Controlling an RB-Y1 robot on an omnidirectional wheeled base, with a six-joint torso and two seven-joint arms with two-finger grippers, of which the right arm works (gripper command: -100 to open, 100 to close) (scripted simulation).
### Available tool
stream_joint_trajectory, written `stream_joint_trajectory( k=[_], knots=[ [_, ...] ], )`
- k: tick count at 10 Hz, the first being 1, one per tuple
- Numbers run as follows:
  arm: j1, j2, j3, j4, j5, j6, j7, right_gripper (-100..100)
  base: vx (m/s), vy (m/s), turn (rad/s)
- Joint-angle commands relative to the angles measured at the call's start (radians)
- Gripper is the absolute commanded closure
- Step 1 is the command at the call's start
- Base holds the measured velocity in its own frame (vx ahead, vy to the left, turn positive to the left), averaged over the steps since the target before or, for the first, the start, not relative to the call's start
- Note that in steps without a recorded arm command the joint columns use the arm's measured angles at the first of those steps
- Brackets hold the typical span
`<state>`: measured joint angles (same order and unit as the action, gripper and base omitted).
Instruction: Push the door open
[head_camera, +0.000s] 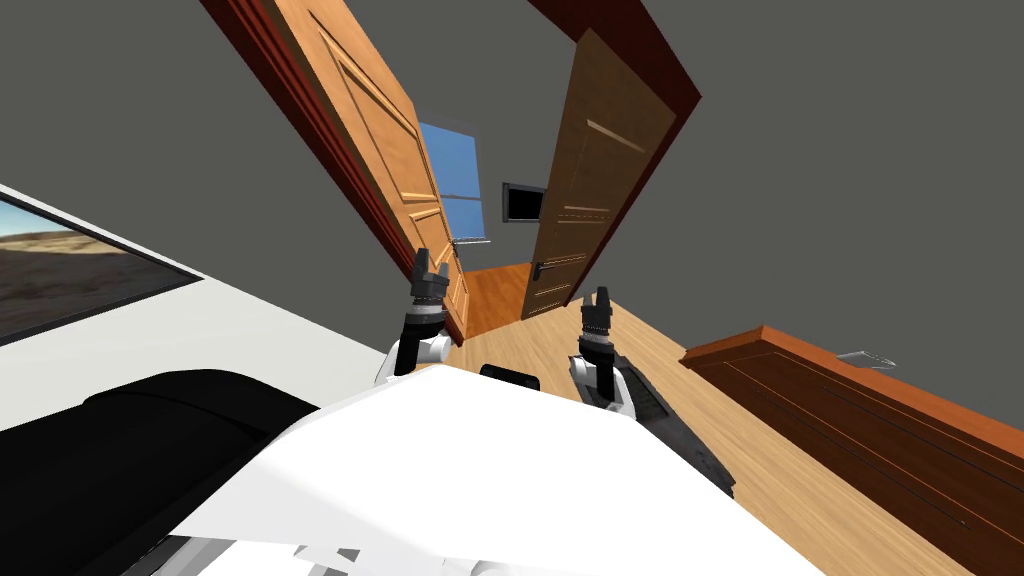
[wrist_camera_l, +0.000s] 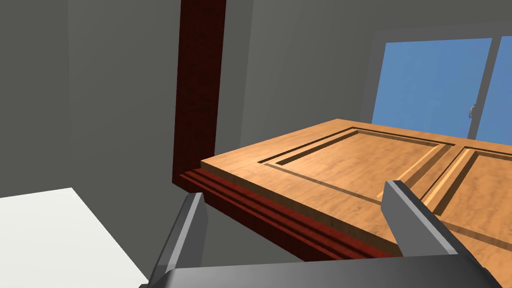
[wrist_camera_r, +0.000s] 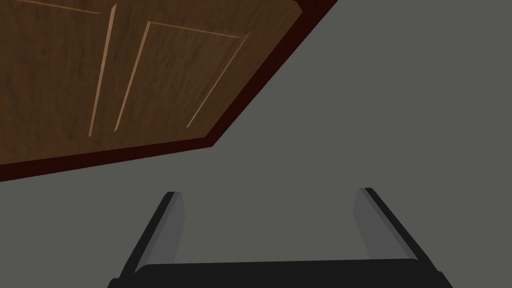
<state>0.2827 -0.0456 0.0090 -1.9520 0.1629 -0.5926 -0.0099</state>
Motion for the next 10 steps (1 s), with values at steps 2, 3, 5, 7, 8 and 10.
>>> stream_joint_trajectory(
  k=[2, 3, 5, 7, 8, 10],
  knots=[
    [-0.042, -0.008, 0.005, 0.067, 0.011, 0.005, -0.029, -100, 0.062, -0.052, 0.021],
    [-0.065, -0.014, 0.009, 0.093, 0.017, 0.006, -0.046, -100, 0.078, -0.071, 0.054],
    [-0.088, -0.020, 0.013, 0.139, 0.023, 0.006, -0.063, -100, 0.054, -0.042, 0.031],
    [-0.113, -0.025, 0.017, 0.189, 0.030, 0.006, -0.081, -100, 0.054, -0.053, 0.047],
    [-0.137, -0.030, 0.021, 0.225, 0.037, 0.007, -0.099, -100, 0.071, -0.049, 0.029],
    [-0.161, -0.035, 0.025, 0.272, 0.043, 0.007, -0.117, -100, 0.069, -0.063, 0.045]
  ],
)
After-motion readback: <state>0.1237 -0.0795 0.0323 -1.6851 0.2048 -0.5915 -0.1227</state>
